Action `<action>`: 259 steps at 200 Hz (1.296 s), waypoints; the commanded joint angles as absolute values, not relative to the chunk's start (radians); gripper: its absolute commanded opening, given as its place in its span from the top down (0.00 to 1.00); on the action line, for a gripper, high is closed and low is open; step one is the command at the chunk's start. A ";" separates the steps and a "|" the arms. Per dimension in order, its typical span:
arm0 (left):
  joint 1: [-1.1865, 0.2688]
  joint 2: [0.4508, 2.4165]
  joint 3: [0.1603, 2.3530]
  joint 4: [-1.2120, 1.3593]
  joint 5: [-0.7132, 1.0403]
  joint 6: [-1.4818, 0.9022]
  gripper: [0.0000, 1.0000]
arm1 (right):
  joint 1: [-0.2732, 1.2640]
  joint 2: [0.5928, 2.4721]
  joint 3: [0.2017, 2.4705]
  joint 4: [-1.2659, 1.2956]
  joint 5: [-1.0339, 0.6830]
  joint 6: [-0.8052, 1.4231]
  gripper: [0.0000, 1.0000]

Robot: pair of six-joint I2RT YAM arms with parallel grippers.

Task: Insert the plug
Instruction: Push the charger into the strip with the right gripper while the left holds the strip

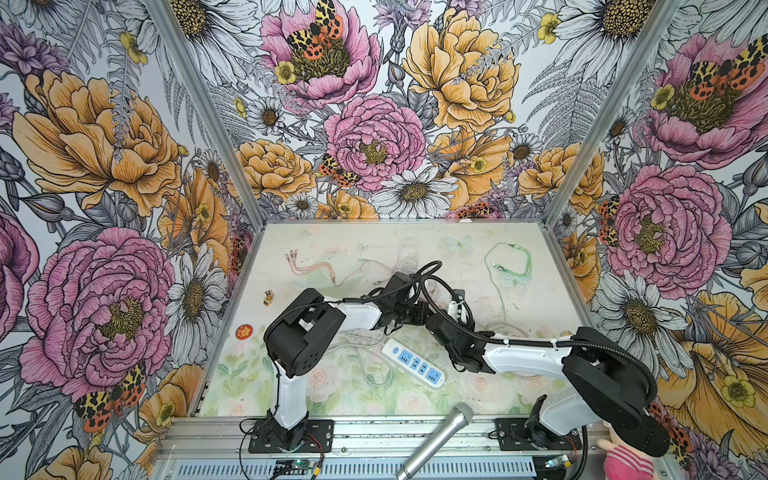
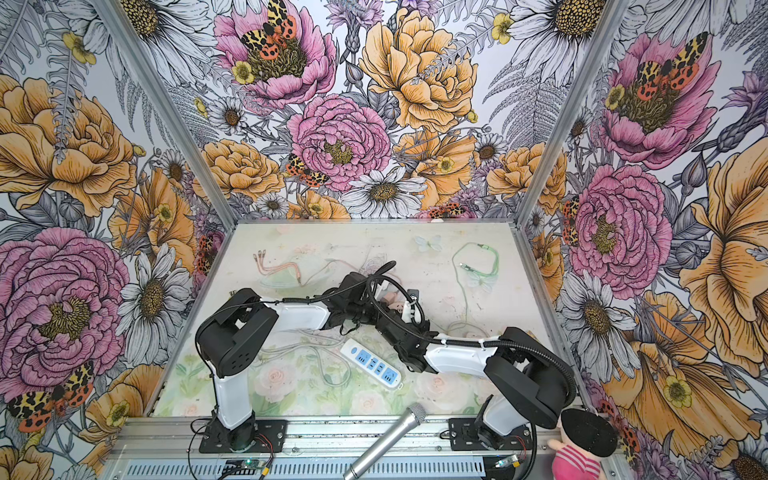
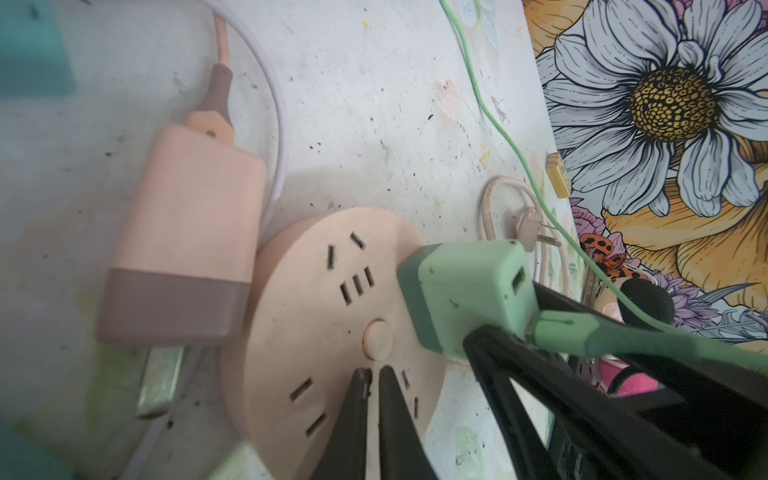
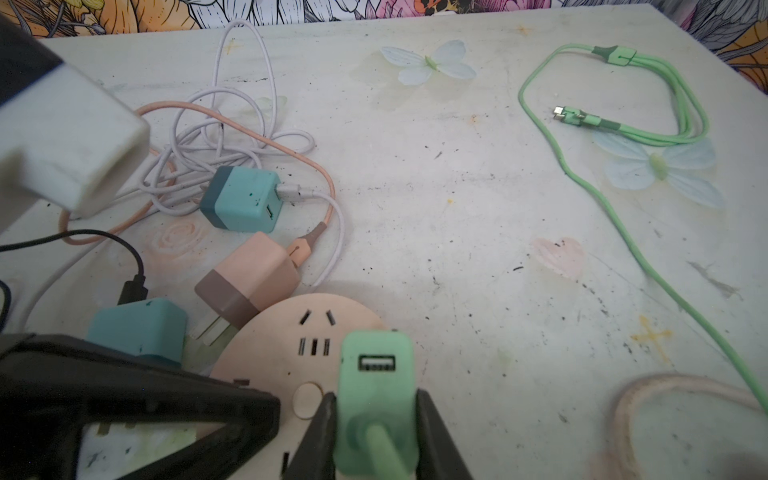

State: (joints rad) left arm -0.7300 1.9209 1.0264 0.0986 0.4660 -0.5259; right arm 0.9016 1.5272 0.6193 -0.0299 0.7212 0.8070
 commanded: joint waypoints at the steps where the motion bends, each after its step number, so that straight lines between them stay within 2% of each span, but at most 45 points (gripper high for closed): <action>1: -0.725 1.947 0.999 0.029 0.455 -0.532 0.89 | 0.900 1.596 0.520 -0.345 0.430 0.825 0.94; 42: -0.726 1.935 1.002 0.029 0.450 -0.534 0.89 | 0.891 1.538 0.536 -0.360 0.438 0.783 0.81; 66: -0.725 1.933 1.012 0.022 0.450 -0.533 0.89 | 0.885 1.531 0.558 -0.380 0.447 0.764 0.65; 83: -0.727 1.935 1.014 0.021 0.450 -0.540 0.89 | 0.881 1.529 0.573 -0.389 0.446 0.749 0.59; 128: -0.737 1.929 1.009 0.021 0.445 -0.543 0.90 | 0.876 1.484 0.599 -0.422 0.451 0.727 0.56; 172: -0.739 1.922 1.017 0.015 0.438 -0.549 0.90 | 0.877 1.275 0.594 -0.447 0.434 0.734 0.55; 195: -0.742 1.896 1.024 -0.003 0.438 -0.545 0.90 | 0.872 1.186 0.614 -0.489 0.356 0.732 0.54; 219: -0.747 1.792 1.041 -0.096 0.385 -0.504 0.88 | 0.869 1.102 0.664 -0.561 0.266 0.715 0.52; 259: -0.705 1.707 1.084 -0.280 0.287 -0.428 0.84 | 0.798 0.938 0.781 -0.701 0.228 0.686 0.49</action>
